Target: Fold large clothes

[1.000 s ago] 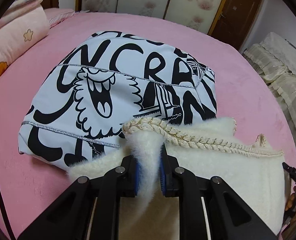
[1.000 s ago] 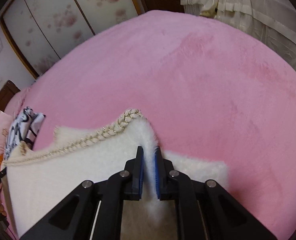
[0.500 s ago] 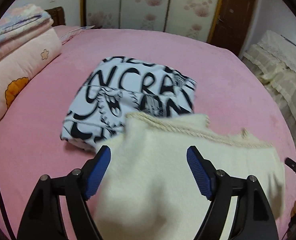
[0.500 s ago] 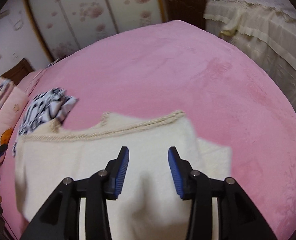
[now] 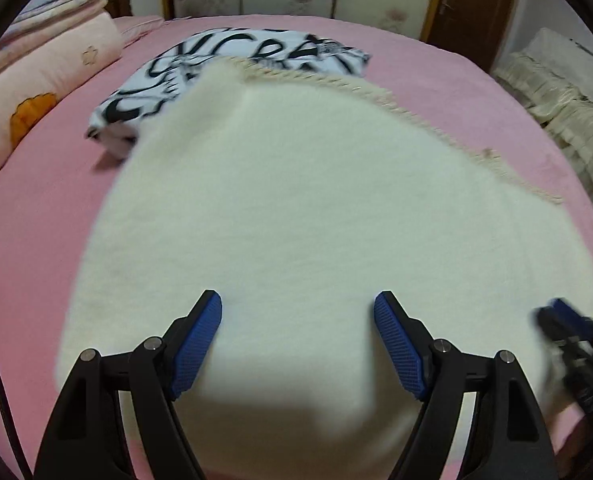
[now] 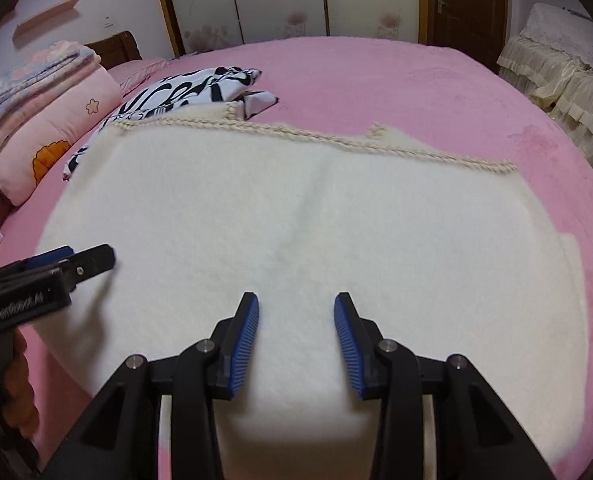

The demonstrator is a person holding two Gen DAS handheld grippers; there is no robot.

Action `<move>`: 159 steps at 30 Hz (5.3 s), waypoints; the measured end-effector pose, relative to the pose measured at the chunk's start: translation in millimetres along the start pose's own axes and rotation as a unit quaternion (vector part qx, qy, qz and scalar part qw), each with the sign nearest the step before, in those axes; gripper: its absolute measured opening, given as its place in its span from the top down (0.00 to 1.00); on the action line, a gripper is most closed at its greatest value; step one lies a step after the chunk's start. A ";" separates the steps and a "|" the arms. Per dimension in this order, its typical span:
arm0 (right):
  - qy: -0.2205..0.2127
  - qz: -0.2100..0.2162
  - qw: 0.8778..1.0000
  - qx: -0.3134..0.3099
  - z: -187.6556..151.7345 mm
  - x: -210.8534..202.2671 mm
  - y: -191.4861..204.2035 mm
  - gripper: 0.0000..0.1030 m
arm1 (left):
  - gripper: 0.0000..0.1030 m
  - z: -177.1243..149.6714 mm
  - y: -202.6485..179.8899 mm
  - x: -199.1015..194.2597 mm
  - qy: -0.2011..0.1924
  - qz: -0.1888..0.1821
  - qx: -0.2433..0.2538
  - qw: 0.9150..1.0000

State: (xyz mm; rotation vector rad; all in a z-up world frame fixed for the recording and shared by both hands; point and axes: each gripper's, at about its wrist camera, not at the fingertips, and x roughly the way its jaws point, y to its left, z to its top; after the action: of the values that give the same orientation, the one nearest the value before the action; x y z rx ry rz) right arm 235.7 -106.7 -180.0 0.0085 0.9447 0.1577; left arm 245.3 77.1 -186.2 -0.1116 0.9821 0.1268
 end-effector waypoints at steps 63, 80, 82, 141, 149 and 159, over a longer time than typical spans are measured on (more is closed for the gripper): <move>-0.101 -0.053 0.993 0.031 -50.1 -153.2 50.4 0.58 | 0.24 -95.6 70.4 -93.6 0.035 -0.186 -0.129 0.973; -0.064 -0.048 0.996 0.030 -42.5 -68.1 49.5 0.58 | 0.24 -54.1 81.0 24.5 -0.025 -0.243 -0.205 0.948; -0.065 -0.051 0.996 0.030 -38.1 -58.5 50.0 0.58 | 0.24 -44.7 76.7 28.2 -0.038 -0.234 -0.210 0.949; -0.058 -0.016 0.968 0.243 -84.6 -138.4 -201.9 0.64 | 0.21 -66.8 -279.3 -135.0 -0.085 -0.253 0.262 0.927; -0.082 0.064 0.971 0.215 -47.1 -166.8 -175.9 0.51 | 0.17 -38.2 -203.1 -142.2 -0.101 -0.140 0.181 0.968; 0.026 0.062 0.972 0.224 -15.9 -110.1 -161.1 0.51 | 0.17 -24.6 -137.7 -67.2 0.001 -0.116 0.083 0.990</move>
State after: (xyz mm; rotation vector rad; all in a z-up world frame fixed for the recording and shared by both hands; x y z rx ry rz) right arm 180.7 -282.1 -112.8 0.4843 1.0156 0.0570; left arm 209.9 -66.3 -138.6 -0.0724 0.9714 -0.1695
